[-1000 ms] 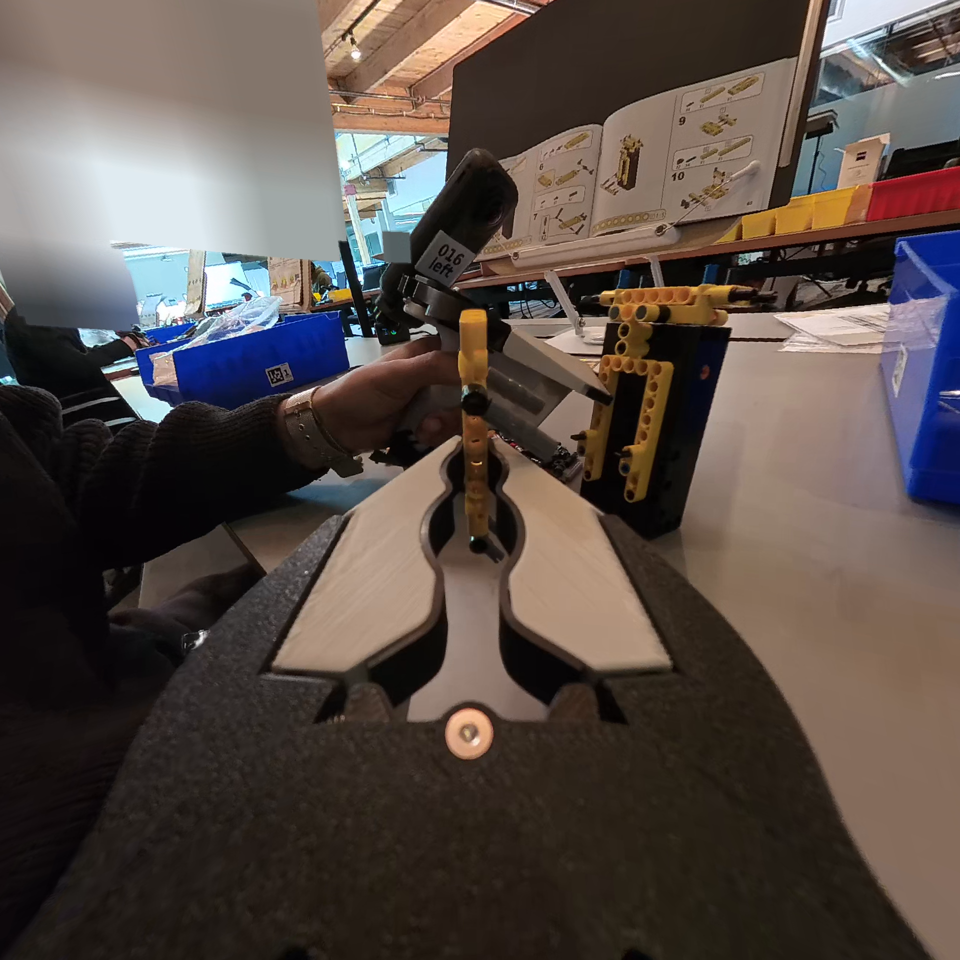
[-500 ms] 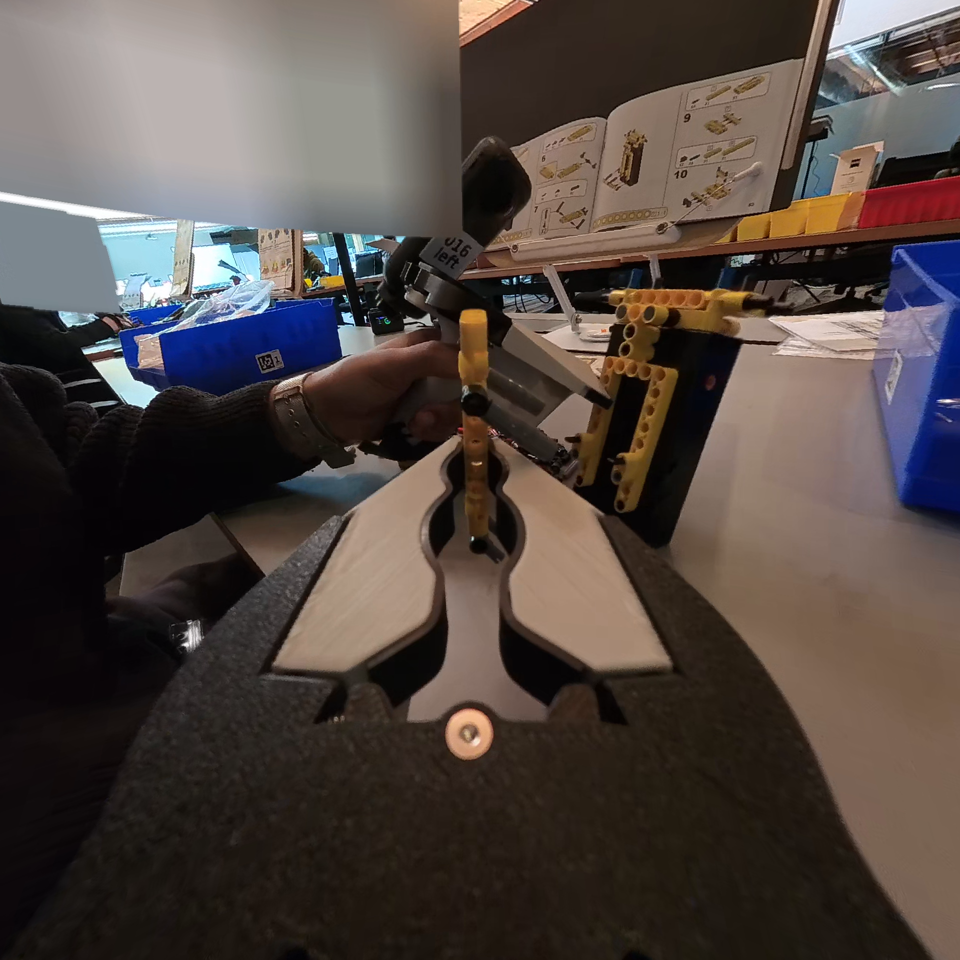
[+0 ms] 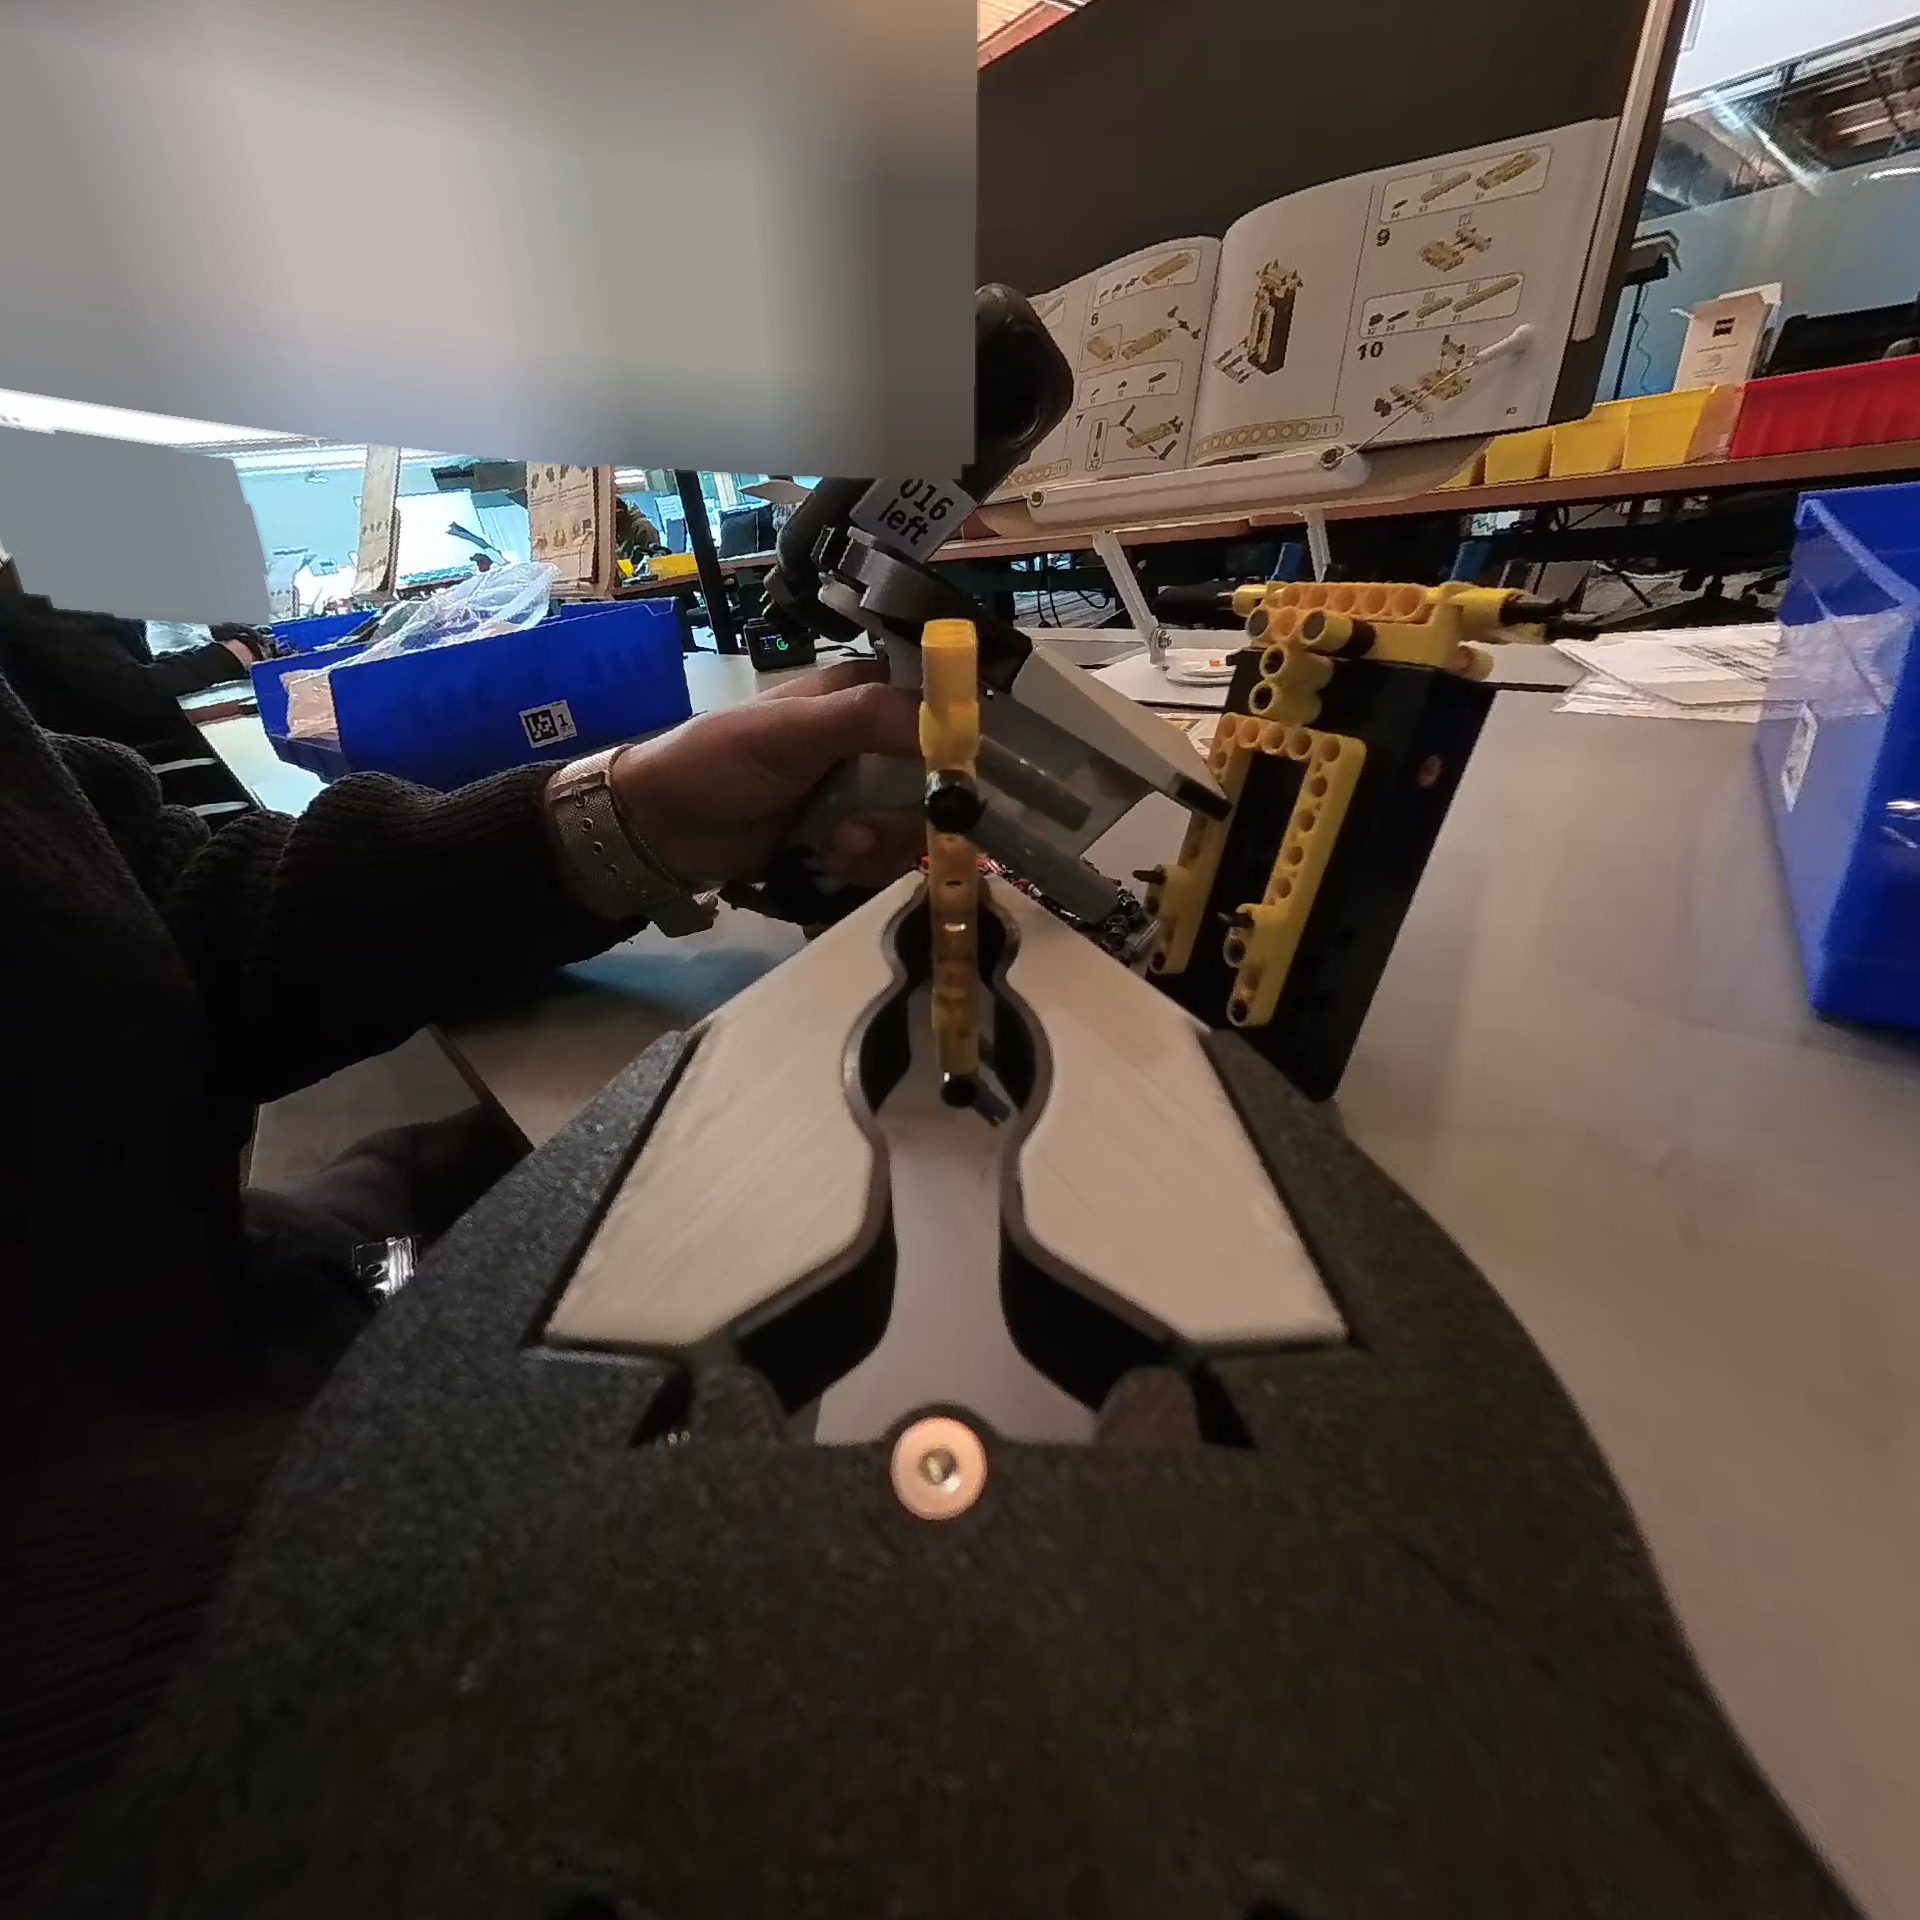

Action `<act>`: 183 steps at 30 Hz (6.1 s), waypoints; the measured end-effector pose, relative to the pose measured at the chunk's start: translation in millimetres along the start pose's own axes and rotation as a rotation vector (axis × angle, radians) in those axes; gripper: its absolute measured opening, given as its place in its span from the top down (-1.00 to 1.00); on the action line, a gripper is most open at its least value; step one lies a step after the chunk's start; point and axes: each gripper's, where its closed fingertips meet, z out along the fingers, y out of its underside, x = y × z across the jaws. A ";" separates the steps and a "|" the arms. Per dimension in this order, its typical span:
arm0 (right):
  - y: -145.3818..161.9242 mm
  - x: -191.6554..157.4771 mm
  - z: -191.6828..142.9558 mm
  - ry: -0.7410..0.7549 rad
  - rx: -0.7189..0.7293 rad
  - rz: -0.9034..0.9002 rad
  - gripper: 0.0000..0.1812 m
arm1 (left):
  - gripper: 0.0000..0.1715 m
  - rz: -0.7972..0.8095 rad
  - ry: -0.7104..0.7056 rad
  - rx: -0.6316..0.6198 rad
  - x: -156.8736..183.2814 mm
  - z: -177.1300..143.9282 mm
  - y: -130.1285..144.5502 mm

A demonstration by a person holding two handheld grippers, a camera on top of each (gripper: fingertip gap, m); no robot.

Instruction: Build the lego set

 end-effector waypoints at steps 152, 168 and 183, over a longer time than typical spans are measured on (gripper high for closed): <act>30.8 20.7 -21.9 0.401 -0.855 0.211 0.72 | 0.74 -0.323 0.187 -0.001 71.8 0.8 71.2; 32.1 19.4 -23.6 0.362 -0.954 0.260 0.72 | 0.74 -0.337 0.198 0.006 71.8 0.1 70.4; 34.9 18.9 -26.7 0.328 -1.090 0.331 0.72 | 0.73 -0.344 0.210 0.006 73.2 -0.2 70.5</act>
